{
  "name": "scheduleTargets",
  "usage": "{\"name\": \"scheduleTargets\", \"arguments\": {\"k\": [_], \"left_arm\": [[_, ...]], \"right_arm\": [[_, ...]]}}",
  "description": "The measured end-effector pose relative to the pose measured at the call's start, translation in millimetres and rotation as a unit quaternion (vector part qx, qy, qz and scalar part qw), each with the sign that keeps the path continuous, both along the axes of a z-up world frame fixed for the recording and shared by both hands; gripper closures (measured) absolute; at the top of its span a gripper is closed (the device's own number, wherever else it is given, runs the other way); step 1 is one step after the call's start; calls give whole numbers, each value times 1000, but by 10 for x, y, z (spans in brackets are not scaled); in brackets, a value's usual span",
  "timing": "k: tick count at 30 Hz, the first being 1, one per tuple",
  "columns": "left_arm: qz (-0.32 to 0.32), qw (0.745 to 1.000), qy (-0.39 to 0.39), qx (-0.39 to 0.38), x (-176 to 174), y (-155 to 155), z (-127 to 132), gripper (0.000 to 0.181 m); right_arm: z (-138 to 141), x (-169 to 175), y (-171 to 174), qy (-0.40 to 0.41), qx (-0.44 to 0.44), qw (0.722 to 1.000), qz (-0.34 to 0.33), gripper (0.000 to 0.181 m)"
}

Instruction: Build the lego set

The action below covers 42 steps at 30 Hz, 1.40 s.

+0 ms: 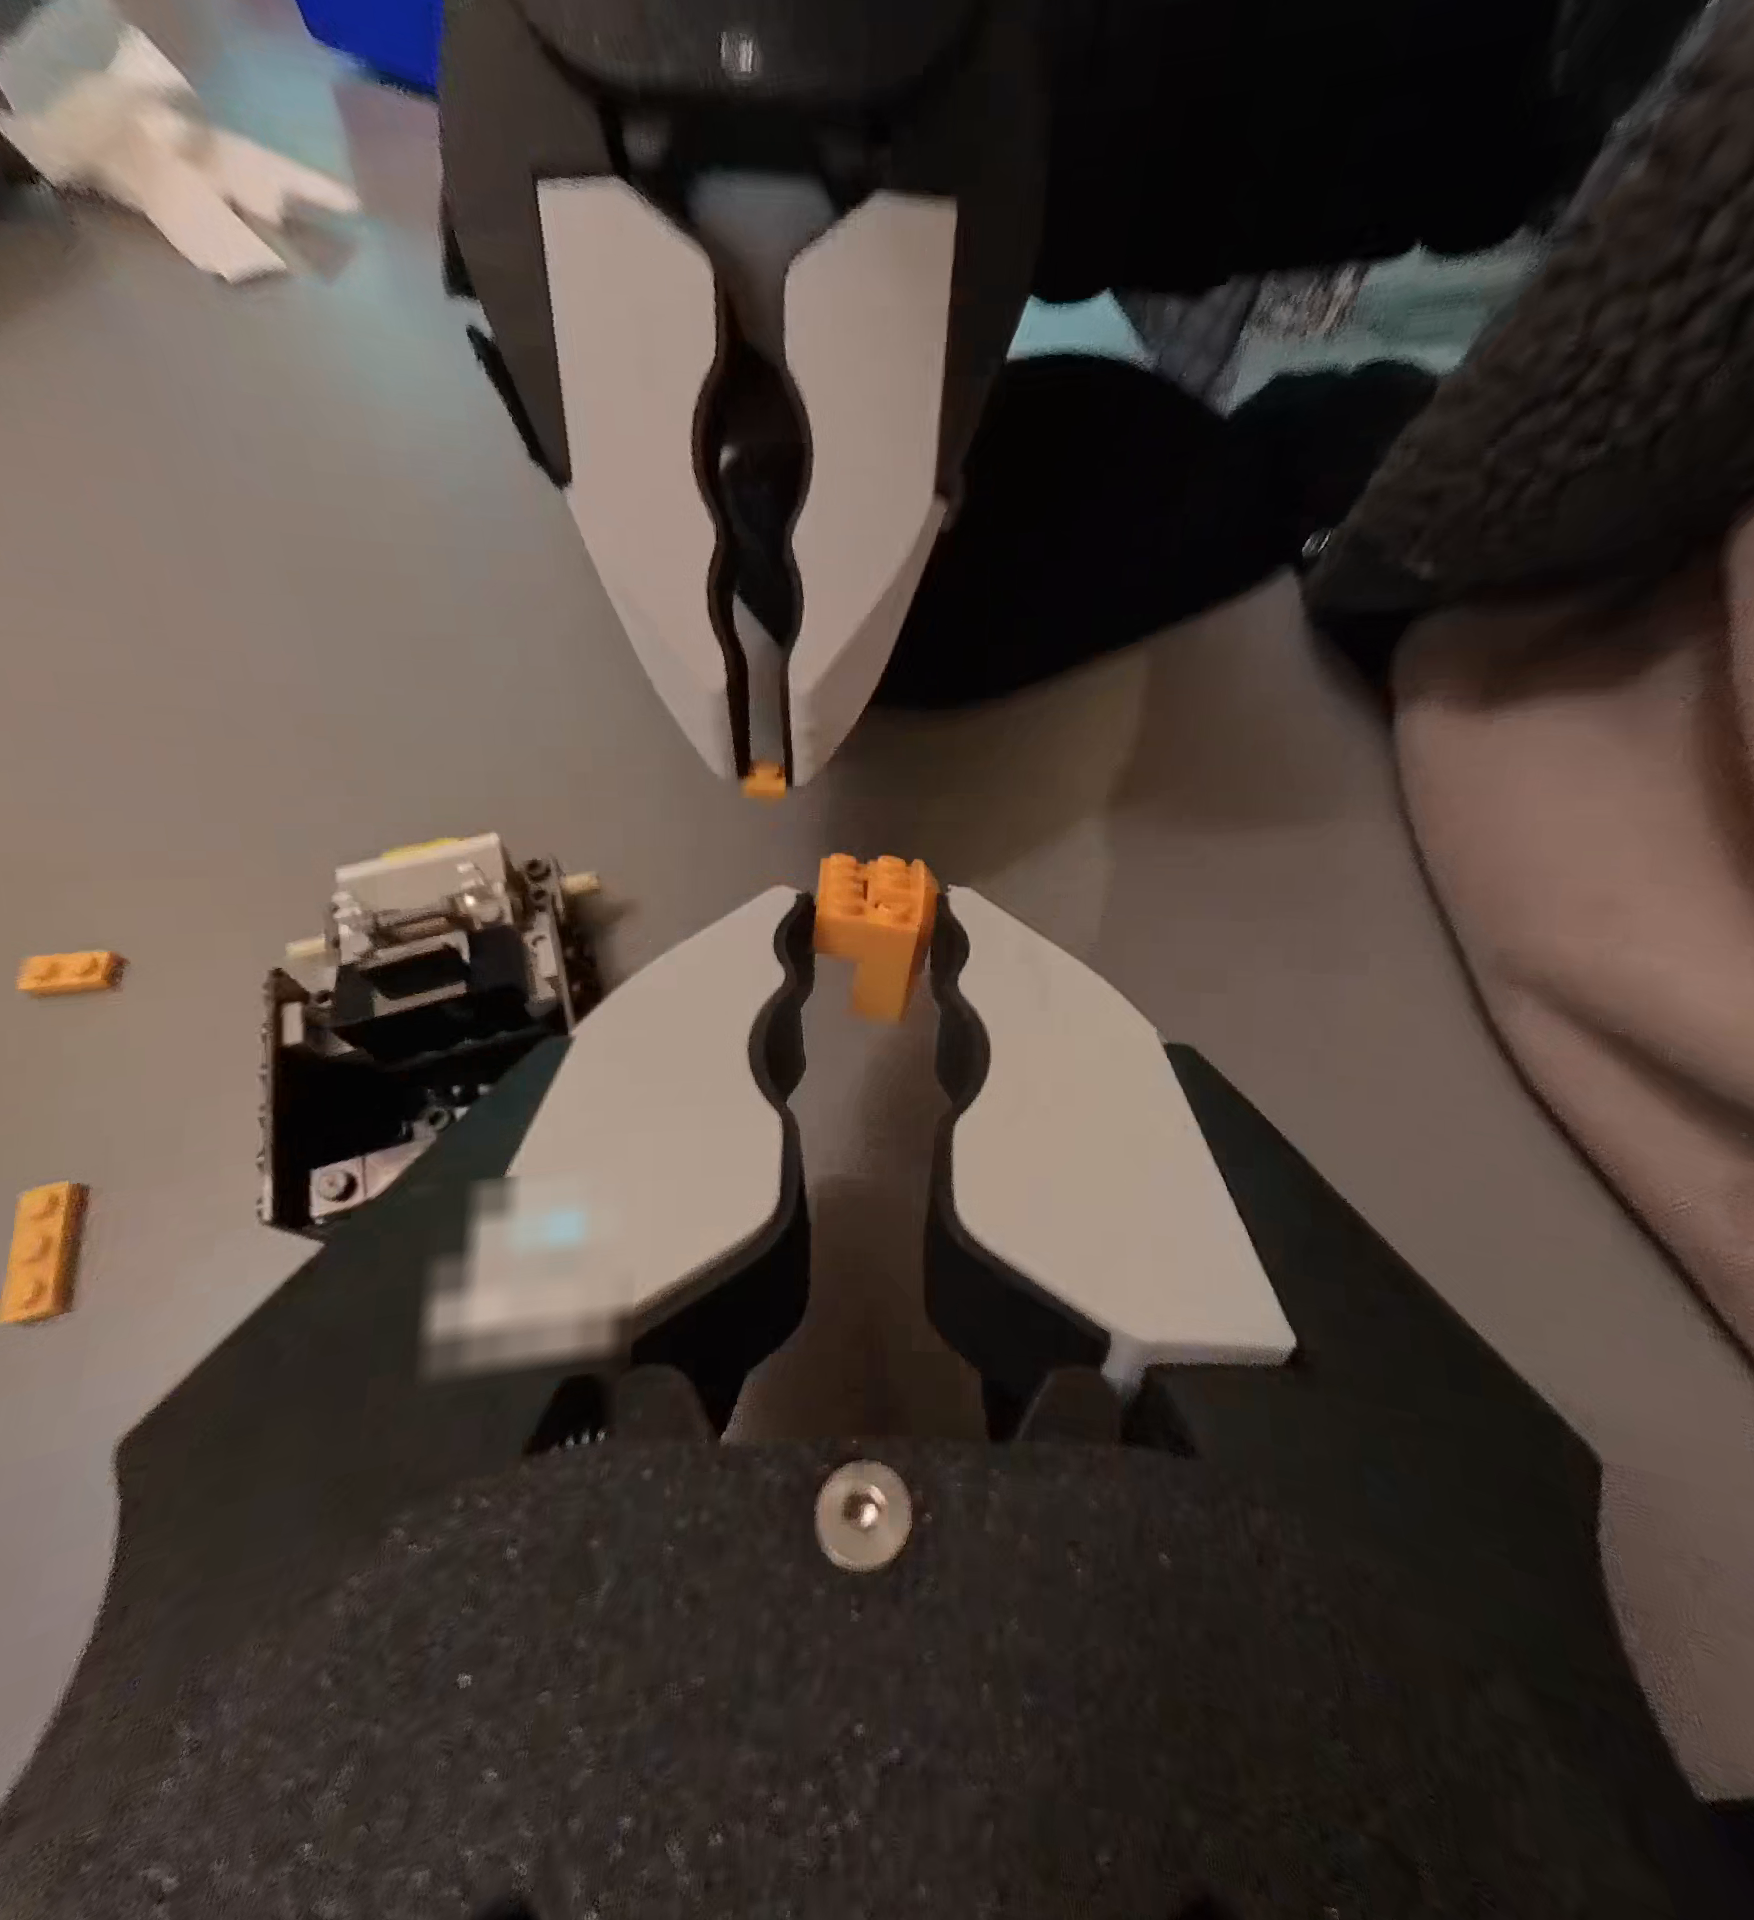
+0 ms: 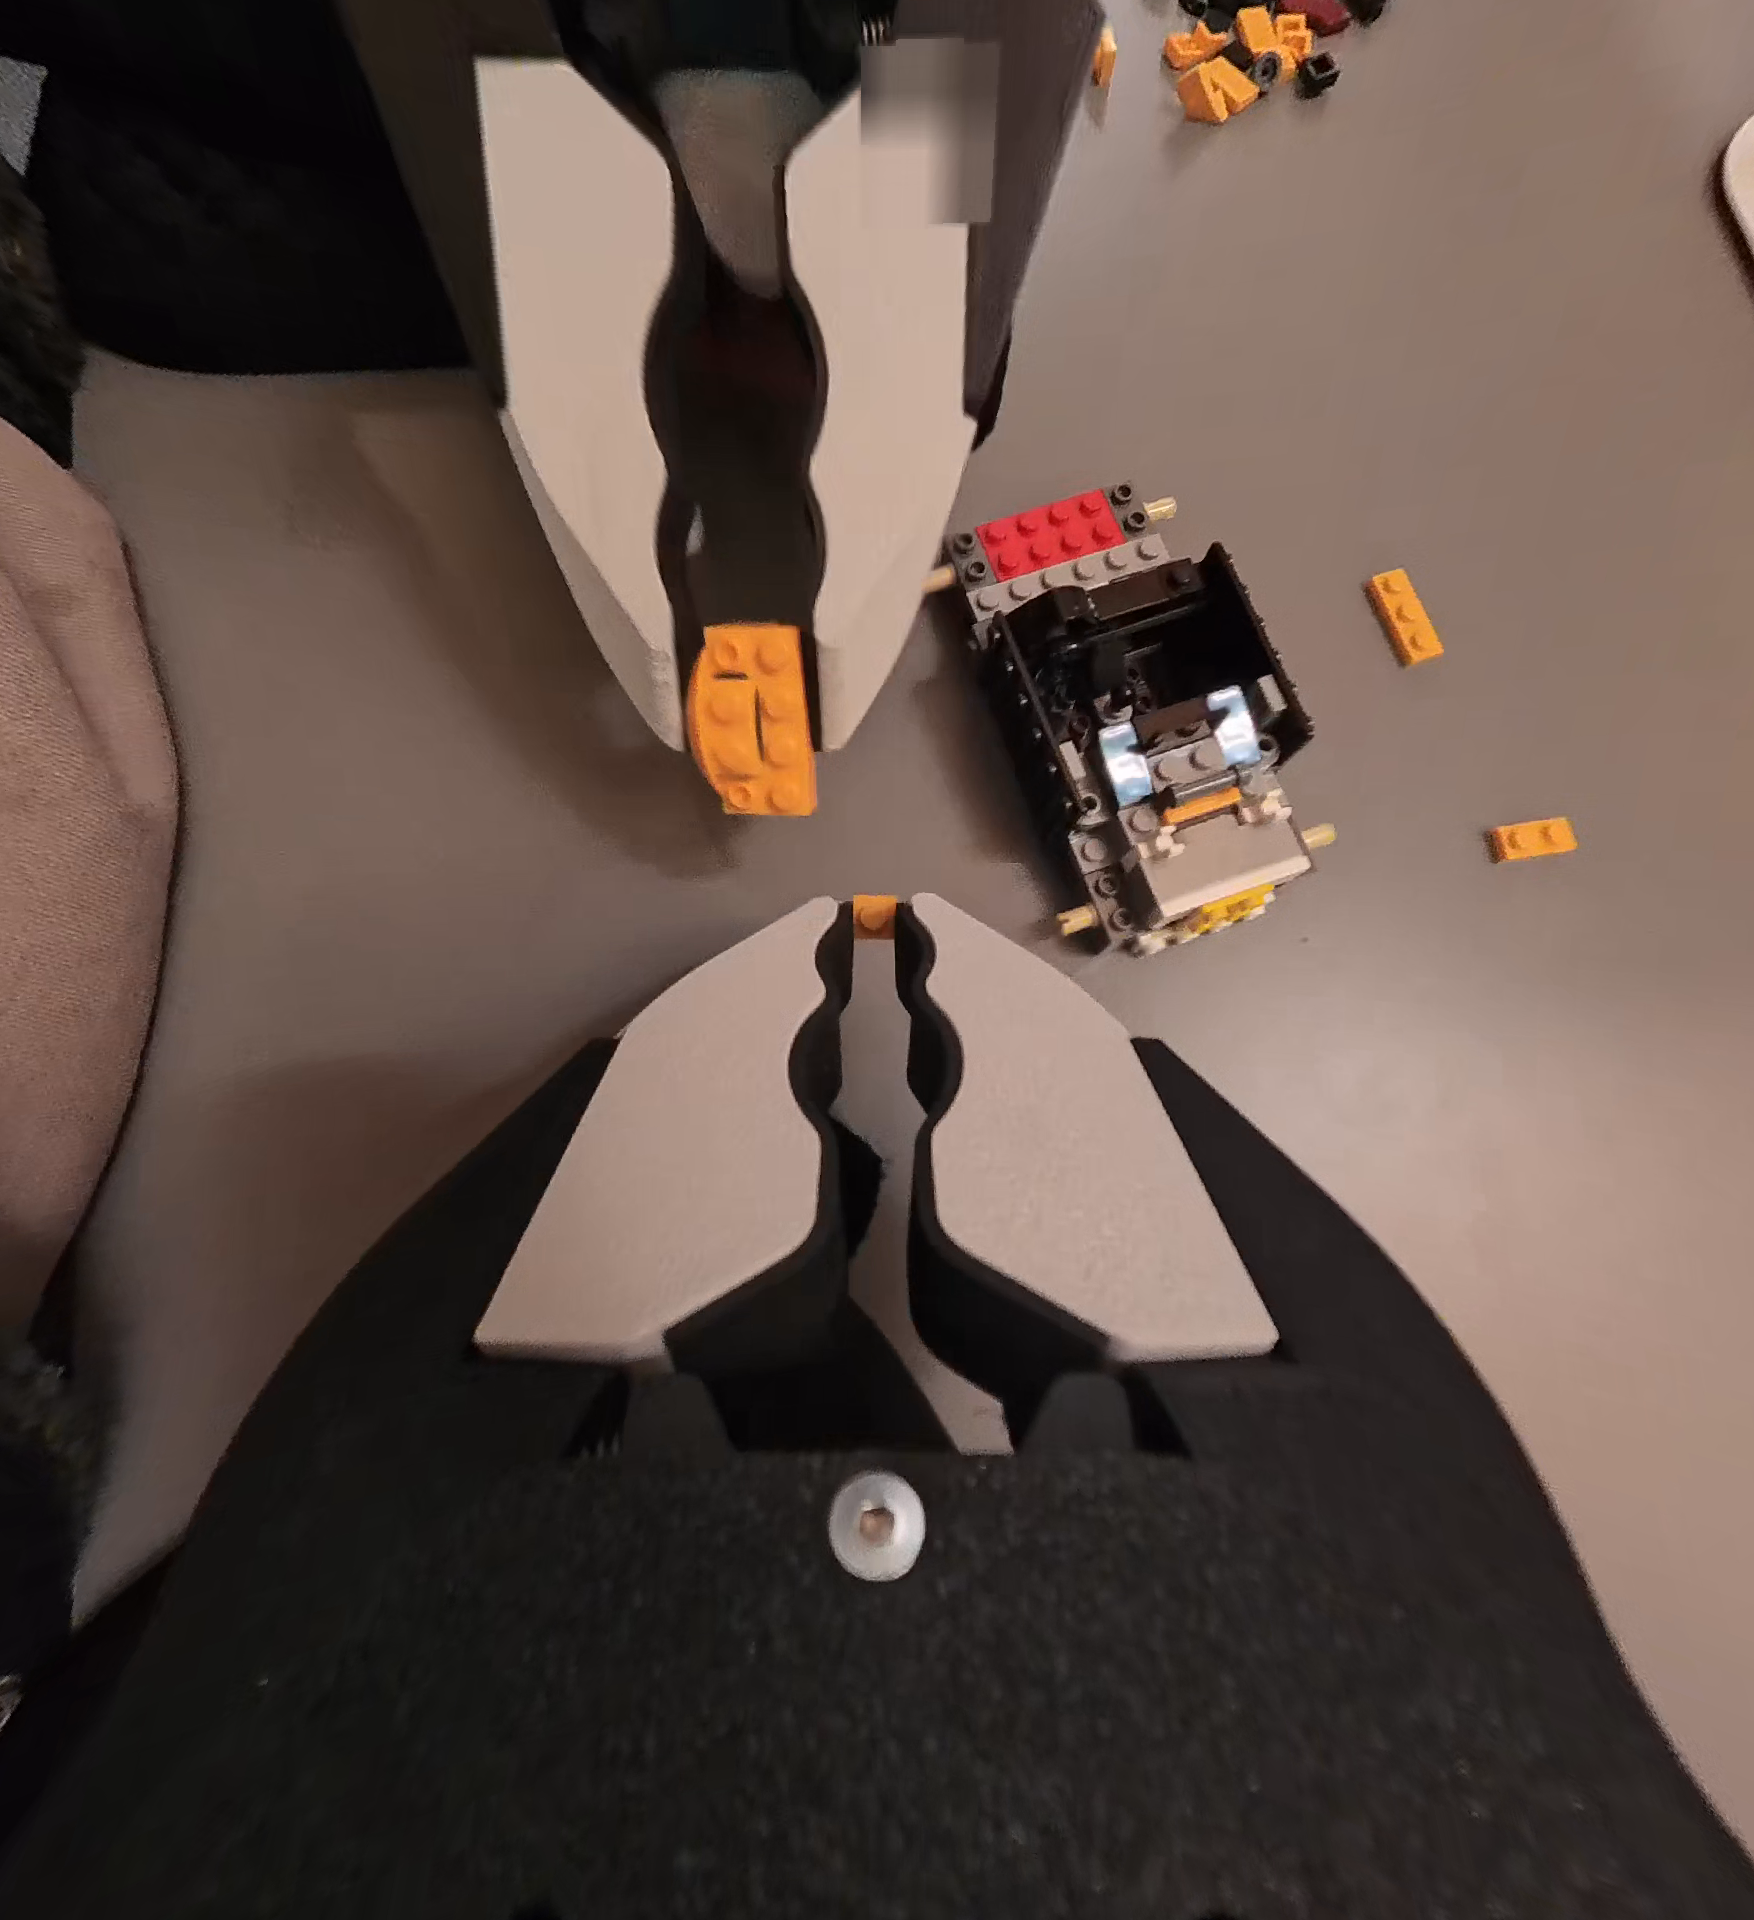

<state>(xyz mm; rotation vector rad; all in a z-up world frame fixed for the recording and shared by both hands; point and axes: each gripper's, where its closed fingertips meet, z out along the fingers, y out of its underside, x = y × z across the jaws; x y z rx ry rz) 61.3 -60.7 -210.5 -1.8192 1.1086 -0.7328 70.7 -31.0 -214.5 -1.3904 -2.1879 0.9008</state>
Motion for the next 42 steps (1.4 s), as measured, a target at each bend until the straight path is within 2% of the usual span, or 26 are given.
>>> {"name": "scheduleTargets", "arguments": {"k": [5,9,14,19,29,35,42], "left_arm": [[9,997,79,-20,-77,-5,-260,160],[13,995,90,-28,-106,-25,-286,159],[13,989,142,-22,-191,-55,-411,160],[18,991,130,-29,-197,-43,-392,152],[29,994,100,-43,-210,-27,-329,158],[48,990,93,-94,-257,-42,-359,155],[51,989,110,-89,-242,-47,-380,159]], "right_arm": [[-15,7,-106,11,-10,1000,12,174],[-61,-35,-184,9,-7,1000,25,174],[-79,-153,-287,13,-7,999,38,174],[-113,-233,-322,2,7,998,55,174],[-137,-248,-251,-31,38,997,67,174],[-120,-275,-254,-30,5,998,47,174],[-163,-353,-273,-46,-23,998,35,174]]}}
